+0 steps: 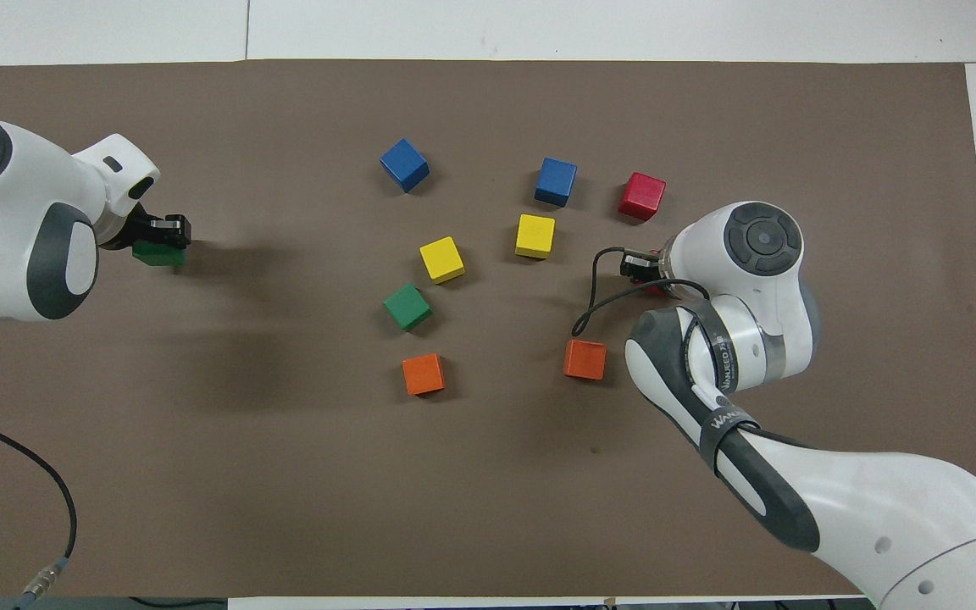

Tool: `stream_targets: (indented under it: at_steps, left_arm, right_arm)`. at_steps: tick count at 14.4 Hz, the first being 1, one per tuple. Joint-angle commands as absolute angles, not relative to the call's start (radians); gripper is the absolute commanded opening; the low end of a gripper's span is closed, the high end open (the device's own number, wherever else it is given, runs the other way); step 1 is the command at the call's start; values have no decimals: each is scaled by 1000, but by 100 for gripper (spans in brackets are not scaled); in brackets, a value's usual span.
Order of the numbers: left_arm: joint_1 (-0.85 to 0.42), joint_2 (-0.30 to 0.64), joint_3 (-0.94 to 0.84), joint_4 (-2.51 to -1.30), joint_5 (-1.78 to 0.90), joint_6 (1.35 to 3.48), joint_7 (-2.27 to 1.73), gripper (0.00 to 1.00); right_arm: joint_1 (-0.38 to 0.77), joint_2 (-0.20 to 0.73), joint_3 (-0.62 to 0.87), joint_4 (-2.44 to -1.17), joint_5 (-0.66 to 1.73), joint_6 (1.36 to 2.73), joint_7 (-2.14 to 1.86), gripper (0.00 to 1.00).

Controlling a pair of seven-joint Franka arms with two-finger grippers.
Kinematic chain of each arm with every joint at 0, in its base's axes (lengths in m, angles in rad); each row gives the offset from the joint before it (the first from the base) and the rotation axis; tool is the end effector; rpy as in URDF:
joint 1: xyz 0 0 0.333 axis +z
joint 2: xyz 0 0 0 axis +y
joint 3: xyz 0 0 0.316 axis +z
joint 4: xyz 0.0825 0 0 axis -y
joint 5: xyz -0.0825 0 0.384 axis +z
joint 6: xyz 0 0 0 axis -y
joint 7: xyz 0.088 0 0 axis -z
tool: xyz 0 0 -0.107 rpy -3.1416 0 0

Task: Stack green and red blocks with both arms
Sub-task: 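Carry the green and red blocks outward and set both down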

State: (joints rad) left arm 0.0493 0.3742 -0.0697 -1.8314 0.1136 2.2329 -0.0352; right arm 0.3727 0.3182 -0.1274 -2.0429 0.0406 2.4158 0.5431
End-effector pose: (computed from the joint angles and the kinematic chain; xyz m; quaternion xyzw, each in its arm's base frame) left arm 0.6414 -0.0066 0.3317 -0.9991 0.0243 -0.0153 0.0322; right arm 0.5813 0.1480 0.2920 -0.9868 0.1592 -0.0289 0.0057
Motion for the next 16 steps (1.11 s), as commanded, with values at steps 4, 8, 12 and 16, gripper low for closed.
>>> stream_targets:
  at_steps: [4,8,12,16]
  left_arm:
    - [61,368,-74,-1931,91,2362,-2,0]
    - [67,356,-74,-1916,89,2343,-11,100]
    - [-13,402,-74,-1558,-1,1960,-212,100]
    - [-190,388,-74,-1629,9,2052,-767,100]
  right_arm:
    - [119,163,-129,-2052,44,2240,47,0]
    - [6,192,-127,-2083,45,2307,-89,0]
    - [-9,296,-127,-2082,45,2419,-91,0]
    - [-8,314,-127,-2080,44,2442,-87,0]
